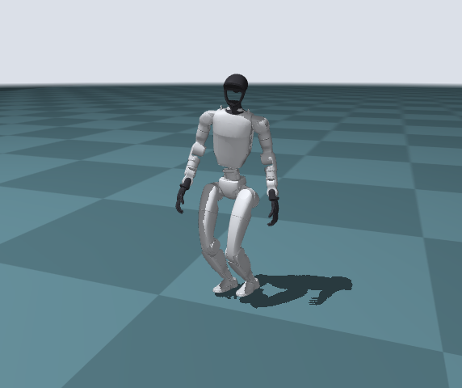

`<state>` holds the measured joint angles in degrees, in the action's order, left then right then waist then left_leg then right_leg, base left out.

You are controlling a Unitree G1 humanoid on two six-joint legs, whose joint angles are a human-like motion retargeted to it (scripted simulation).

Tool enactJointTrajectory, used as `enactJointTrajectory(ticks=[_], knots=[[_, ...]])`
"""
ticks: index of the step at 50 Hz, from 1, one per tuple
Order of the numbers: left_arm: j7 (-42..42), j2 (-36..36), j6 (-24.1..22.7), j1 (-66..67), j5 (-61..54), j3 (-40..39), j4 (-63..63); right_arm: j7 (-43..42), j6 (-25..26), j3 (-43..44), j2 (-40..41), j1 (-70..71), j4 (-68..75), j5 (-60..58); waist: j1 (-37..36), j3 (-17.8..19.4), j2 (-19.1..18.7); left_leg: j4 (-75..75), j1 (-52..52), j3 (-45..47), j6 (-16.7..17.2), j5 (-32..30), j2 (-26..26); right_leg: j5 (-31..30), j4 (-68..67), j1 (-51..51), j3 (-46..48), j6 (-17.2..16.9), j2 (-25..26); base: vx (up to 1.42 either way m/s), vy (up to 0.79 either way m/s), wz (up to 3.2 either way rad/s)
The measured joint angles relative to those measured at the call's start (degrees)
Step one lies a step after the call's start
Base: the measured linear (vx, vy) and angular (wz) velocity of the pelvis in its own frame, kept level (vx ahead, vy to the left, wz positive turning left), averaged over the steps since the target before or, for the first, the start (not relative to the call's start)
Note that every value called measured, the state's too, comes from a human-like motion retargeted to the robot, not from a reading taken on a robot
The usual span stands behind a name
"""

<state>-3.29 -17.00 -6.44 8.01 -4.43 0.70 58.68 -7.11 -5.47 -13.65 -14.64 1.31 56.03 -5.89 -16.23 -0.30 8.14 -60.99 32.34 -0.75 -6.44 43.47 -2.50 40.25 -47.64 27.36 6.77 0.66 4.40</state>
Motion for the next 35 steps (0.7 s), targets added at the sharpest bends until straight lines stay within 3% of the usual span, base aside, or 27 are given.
enactJointTrajectory(ticks=[7,15,20,27,35], knots=[[2.98,-0.26,-0.64,-0.01,1.22,2.88,-2.53,2.05,-0.43,-0.69,0.13,1.06,1.01,-0.41,0.20,-1.20,1.26,-0.06,2.70,5.54,-0.61,-4.14,2.85,-1.00,0.72,2.84,3.60,0.59,-2.51,-0.07,-0.05,0.76],[2.73,-2.41,-2.10,-1.94,2.55,6.34,-7.35,2.95,-1.16,-1.46,-1.30,0.05,-1.10,-0.76,2.11,-2.93,-2.27,-7.19,-3.36,7.03,-0.55,-5.43,5.63,-2.26,0.80,5.30,6.43,2.57,-1.86,-0.06,-0.02,0.70],[1.05,-2.82,-3.43,-3.62,2.72,7.83,-9.27,2.71,-1.55,-1.67,-2.80,-2.16,-3.69,-1.40,4.61,-3.86,-7.62,-7.47,-12.16,5.05,3.88,-11.74,6.50,-4.15,4.34,4.48,8.11,4.38,1.11,-0.07,-0.04,0.52],[-0.62,-2.17,-5.50,-4.87,3.05,10.17,-10.49,0.43,-2.57,-1.90,-4.23,-4.65,-6.49,-1.78,9.42,-5.44,-12.99,1.59,-19.73,2.05,10.34,-19.31,3.61,-6.20,7.22,5.76,9.70,5.22,2.53,-0.11,-0.06,0.46],[-0.95,-0.06,-6.02,-5.31,4.07,13.19,-9.89,-1.76,-3.34,-2.50,-4.17,-3.86,-7.00,-1.93,14.34,-7.26,-12.92,12.23,-19.90,3.76,9.63,-17.38,-0.25,-6.61,5.36,11.84,8.75,4.14,-0.09,-0.16,-0.07,0.48]])
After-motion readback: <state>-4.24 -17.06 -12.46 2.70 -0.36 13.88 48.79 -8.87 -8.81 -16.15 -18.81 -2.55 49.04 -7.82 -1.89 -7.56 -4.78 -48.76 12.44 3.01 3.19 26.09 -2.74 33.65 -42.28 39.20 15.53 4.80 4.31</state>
